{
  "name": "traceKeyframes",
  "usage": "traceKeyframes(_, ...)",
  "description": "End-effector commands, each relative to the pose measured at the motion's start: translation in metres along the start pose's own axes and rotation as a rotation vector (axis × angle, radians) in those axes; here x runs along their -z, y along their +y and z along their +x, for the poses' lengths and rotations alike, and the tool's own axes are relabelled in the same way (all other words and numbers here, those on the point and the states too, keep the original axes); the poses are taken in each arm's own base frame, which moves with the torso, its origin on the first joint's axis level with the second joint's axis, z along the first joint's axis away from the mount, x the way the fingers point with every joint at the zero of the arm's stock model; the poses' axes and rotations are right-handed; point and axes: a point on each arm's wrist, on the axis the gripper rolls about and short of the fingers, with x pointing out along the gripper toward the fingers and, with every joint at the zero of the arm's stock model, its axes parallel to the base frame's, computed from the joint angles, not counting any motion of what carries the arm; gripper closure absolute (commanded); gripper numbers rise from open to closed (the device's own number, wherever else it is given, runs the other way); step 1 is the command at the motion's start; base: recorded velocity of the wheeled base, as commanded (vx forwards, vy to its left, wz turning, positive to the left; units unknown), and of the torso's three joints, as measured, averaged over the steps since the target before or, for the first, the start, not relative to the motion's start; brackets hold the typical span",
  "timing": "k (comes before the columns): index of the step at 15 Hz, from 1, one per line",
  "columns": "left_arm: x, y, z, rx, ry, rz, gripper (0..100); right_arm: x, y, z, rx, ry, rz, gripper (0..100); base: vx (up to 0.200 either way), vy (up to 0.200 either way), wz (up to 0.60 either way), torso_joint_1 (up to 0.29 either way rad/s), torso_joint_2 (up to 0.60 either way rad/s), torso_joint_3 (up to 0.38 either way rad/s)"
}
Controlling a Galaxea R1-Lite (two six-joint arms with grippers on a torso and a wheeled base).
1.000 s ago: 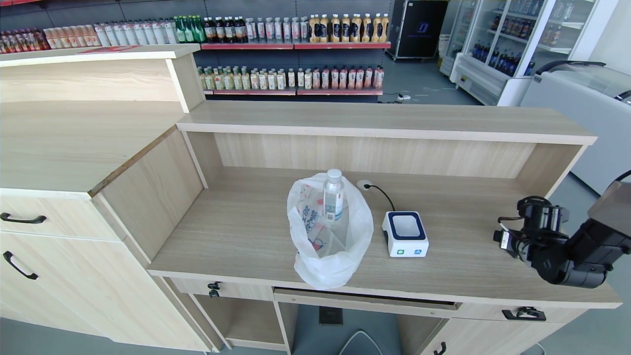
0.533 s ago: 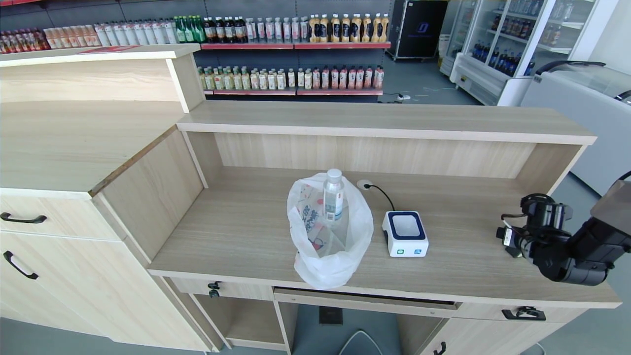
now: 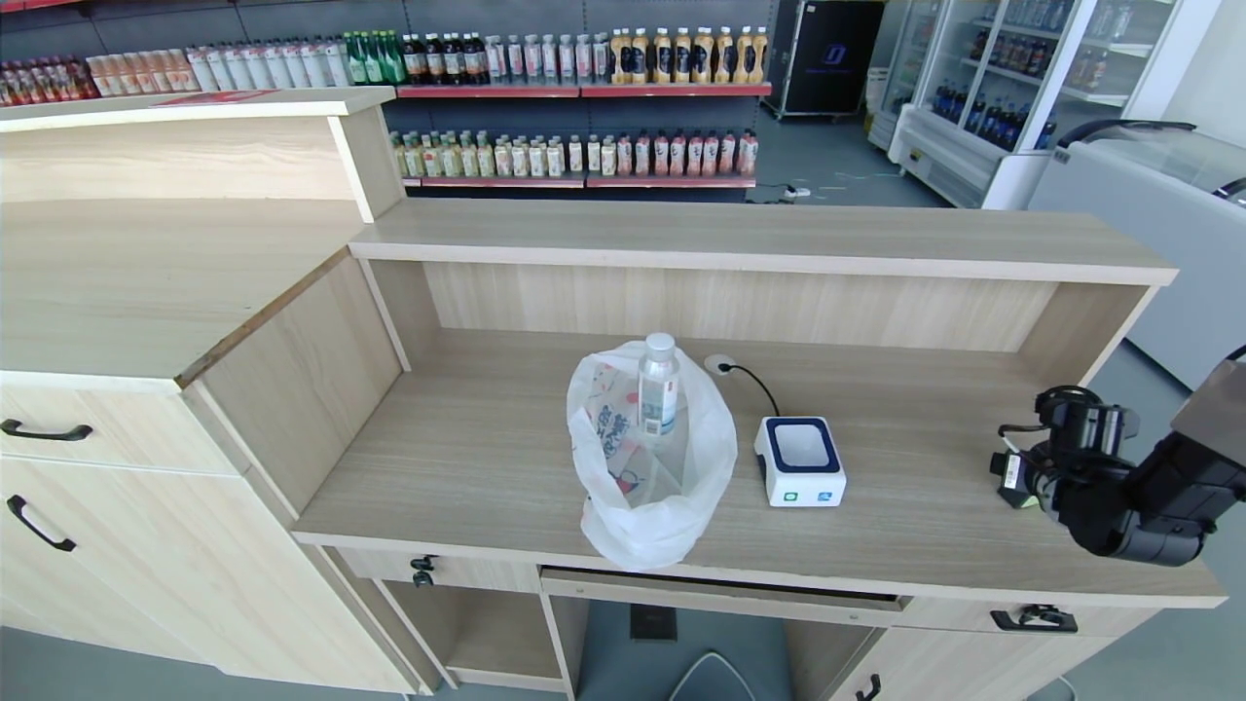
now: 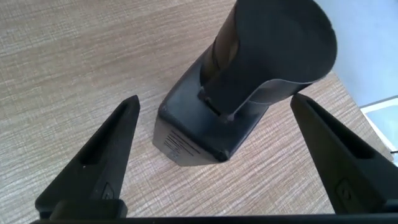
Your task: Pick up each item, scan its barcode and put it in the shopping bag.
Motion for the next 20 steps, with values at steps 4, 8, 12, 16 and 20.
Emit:
traceKeyframes(4,0.000,0.000,0.000,0.000,-0.001,0.000,0,-0.002,0.000,0.001,0.001,-0.035,0.003,100,0.000,0.000,0.00,0.000,0.00,0.000)
traceKeyframes(8,0.000,0.000,0.000,0.000,-0.001,0.000,0,-0.006,0.000,0.000,0.001,-0.060,-0.020,100,0.000,0.000,0.00,0.000,0.00,0.000)
traceKeyframes(12,0.000,0.000,0.000,0.000,-0.001,0.000,0,-0.029,0.002,-0.018,-0.025,-0.109,-0.048,100,0.000,0.000,0.00,0.000,0.00,0.000)
traceKeyframes(16,0.000,0.000,0.000,0.000,-0.001,0.000,0,-0.113,0.013,-0.128,-0.635,-0.187,0.023,100,0.000,0.000,0.00,0.000,0.00,0.000)
traceKeyframes(20,0.000,0.000,0.000,0.000,-0.001,0.000,0,-0.167,-0.009,-0.263,-1.359,-0.281,0.012,100,0.000,0.000,0.00,0.000,0.00,0.000)
